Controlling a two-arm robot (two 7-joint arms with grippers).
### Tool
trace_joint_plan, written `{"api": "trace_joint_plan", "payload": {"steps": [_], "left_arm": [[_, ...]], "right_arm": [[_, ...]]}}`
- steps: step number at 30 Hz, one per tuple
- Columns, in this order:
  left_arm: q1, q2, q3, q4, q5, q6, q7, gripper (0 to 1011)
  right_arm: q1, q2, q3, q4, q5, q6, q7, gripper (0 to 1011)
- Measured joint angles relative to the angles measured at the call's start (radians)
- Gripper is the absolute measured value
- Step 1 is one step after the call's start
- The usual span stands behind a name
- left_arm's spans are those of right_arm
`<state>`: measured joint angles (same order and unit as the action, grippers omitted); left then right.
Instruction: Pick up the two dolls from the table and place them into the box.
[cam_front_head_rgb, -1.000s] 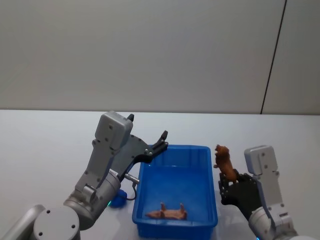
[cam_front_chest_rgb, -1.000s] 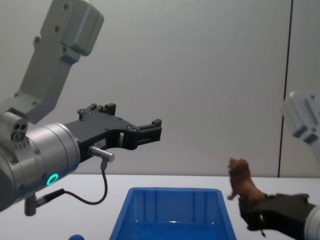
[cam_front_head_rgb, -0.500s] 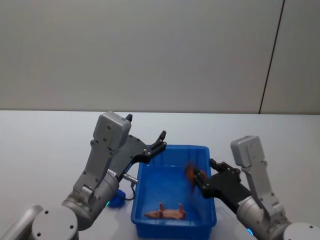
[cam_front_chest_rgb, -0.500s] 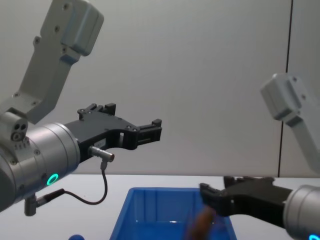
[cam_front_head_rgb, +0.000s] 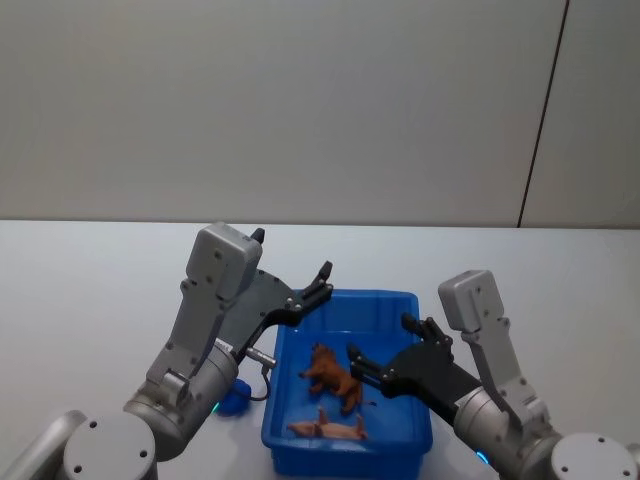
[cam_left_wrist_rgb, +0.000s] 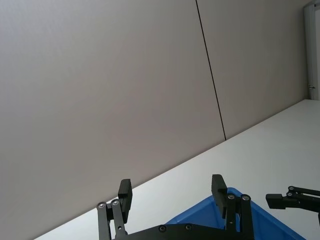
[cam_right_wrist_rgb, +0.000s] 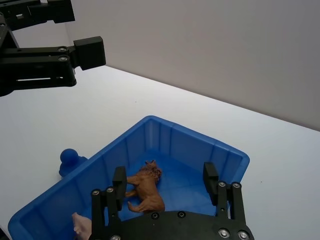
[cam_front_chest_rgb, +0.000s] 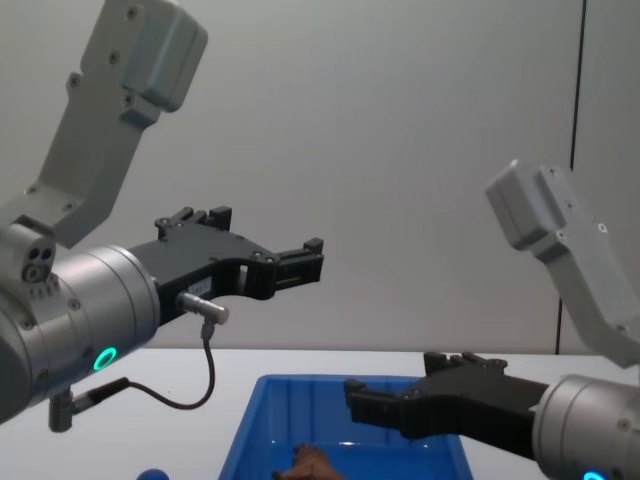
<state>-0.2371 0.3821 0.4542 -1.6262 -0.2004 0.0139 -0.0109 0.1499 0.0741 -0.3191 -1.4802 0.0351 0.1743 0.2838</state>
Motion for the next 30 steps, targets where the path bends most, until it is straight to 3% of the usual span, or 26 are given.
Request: {"api": "trace_joint_plan", "payload": {"steps": [4,16,30], "left_arm": [[0.0,0.0,0.0,0.0,0.0,0.0,0.0,1001],[0.0,0.0,0.0,0.0,0.0,0.0,0.0,1001],[0.0,0.0,0.0,0.0,0.0,0.0,0.0,1001]], "right_arm": [[0.003,-0.001,0.0,0.007,0.001,-0.005,-0.004,999],[-0.017,0.007,0.009,-0.007,0.002,-0.017,-0.096,1001],[-0.072,0.045,0.046,-0.07,0.012,-0.003,-0.256,1001]]}}
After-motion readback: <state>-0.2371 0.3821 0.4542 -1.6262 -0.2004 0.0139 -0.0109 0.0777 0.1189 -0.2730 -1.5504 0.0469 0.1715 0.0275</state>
